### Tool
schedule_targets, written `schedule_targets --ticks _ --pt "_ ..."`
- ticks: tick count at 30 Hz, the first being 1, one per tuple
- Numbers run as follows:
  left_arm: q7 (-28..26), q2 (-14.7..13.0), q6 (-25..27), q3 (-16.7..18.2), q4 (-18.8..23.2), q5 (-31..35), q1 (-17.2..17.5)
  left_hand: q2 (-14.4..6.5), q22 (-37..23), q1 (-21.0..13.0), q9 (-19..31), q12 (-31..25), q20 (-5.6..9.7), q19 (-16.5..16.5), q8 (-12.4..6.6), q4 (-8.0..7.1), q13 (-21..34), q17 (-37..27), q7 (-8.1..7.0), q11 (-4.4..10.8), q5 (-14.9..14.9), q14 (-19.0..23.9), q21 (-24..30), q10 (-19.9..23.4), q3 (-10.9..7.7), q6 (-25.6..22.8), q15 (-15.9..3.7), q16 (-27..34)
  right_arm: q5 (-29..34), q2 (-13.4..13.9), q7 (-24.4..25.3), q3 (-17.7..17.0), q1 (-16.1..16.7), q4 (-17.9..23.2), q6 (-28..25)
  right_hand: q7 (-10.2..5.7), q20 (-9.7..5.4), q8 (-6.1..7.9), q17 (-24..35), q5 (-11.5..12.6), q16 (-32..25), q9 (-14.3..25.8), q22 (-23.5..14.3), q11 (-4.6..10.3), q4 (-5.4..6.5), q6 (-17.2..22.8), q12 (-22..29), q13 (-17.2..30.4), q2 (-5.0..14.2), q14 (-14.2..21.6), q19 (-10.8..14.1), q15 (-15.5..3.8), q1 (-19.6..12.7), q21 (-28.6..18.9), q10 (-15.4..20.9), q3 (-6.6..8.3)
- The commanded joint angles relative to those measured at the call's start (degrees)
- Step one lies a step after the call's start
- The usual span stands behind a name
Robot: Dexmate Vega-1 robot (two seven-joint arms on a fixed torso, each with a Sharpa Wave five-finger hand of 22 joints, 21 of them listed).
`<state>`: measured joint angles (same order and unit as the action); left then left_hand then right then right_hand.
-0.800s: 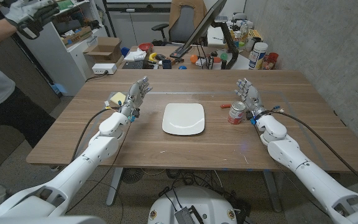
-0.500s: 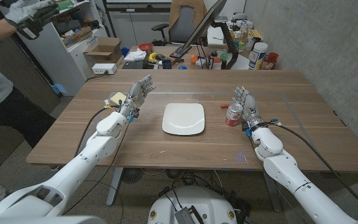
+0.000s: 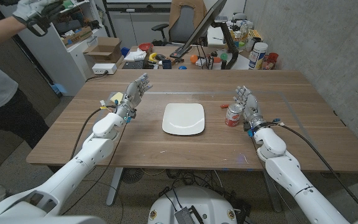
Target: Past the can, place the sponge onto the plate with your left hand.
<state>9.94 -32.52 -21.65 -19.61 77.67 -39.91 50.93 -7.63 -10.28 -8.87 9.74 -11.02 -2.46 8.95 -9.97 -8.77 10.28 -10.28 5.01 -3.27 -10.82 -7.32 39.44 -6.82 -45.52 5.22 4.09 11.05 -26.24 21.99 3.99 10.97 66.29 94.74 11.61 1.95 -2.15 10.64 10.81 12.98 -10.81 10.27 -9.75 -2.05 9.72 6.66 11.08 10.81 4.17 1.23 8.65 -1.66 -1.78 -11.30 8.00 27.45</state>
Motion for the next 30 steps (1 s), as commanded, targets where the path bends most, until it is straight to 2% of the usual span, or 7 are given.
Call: schedule_targets --ticks 1,9,19,23,30 --pt "-7.29 -1.31 0.65 1.38 4.56 2.31 2.99 -3.99 -0.12 -0.61 0.22 -0.30 -0.12 0.33 -0.33 -0.02 0.19 -0.11 0.02 -0.12 -0.32 -0.50 0.03 -0.48 -0.37 0.43 -0.09 0.28 -0.09 -1.57 -6.05 -4.41 -3.47 -3.84 -2.40 -0.10 -3.59 0.27 0.14 0.44 -0.27 0.19 -0.28 0.13 -0.09 0.49 0.29 0.19 4.87 0.10 0.55 -0.70 0.06 -0.27 0.55 0.42" --pt "-9.26 -2.52 1.68 1.83 6.88 3.53 4.01 -4.05 -0.12 -0.68 0.22 -0.29 -0.18 0.29 -0.31 -0.07 0.19 -0.11 0.04 -0.18 -0.30 -0.50 -0.01 -0.52 -0.41 0.49 -0.07 0.28 0.62 -3.33 -8.39 -5.03 -4.45 -5.98 -2.12 0.05 -3.66 0.28 0.15 0.46 -0.29 0.19 -0.28 -0.23 -0.06 0.52 0.29 0.19 4.96 0.13 0.59 -0.69 0.06 -0.28 0.57 0.46" --pt "-17.17 -6.56 4.15 3.49 10.86 11.31 6.19 -3.89 -0.16 -0.46 0.24 -0.49 -0.36 0.16 -0.44 -0.58 0.22 -0.24 -0.06 -0.21 0.02 -0.16 -0.01 -0.08 -0.14 0.17 -0.06 0.50 1.71 -4.26 -8.95 -5.74 -3.96 -5.66 -2.30 0.20 -3.67 0.29 0.14 0.47 -0.31 0.19 -0.28 -0.19 -0.04 0.55 0.29 0.19 5.00 0.21 0.62 -0.64 0.05 -0.28 0.62 0.50" --pt "-17.74 -7.55 5.20 4.25 11.62 12.03 6.39 -3.76 -0.19 -0.11 0.27 -0.72 -1.14 0.11 -0.66 -1.05 0.25 -0.37 -0.22 0.09 0.33 0.29 -0.04 0.52 0.23 -0.49 -0.11 0.74 1.93 -4.56 -9.08 -5.94 -3.90 -5.82 -2.35 0.23 -3.67 0.29 0.15 0.47 -0.30 0.20 -0.28 -0.21 -0.04 0.57 0.30 0.19 5.00 0.20 0.62 -0.61 0.05 -0.28 0.67 0.50" --pt "-20.98 -10.78 8.79 5.23 14.48 17.51 6.30 -3.81 -0.20 0.18 0.29 -0.78 -1.74 0.22 -0.77 -1.32 0.27 -0.46 -0.29 0.27 0.51 0.32 -0.14 0.76 0.47 -0.98 -0.14 0.79 2.27 -4.95 -9.60 -6.03 -4.27 -6.34 -2.34 0.24 -3.67 0.29 0.15 0.46 -0.29 0.20 -0.28 -0.20 -0.03 0.57 0.28 0.19 4.97 0.19 0.64 -0.61 0.06 -0.28 0.65 0.50"
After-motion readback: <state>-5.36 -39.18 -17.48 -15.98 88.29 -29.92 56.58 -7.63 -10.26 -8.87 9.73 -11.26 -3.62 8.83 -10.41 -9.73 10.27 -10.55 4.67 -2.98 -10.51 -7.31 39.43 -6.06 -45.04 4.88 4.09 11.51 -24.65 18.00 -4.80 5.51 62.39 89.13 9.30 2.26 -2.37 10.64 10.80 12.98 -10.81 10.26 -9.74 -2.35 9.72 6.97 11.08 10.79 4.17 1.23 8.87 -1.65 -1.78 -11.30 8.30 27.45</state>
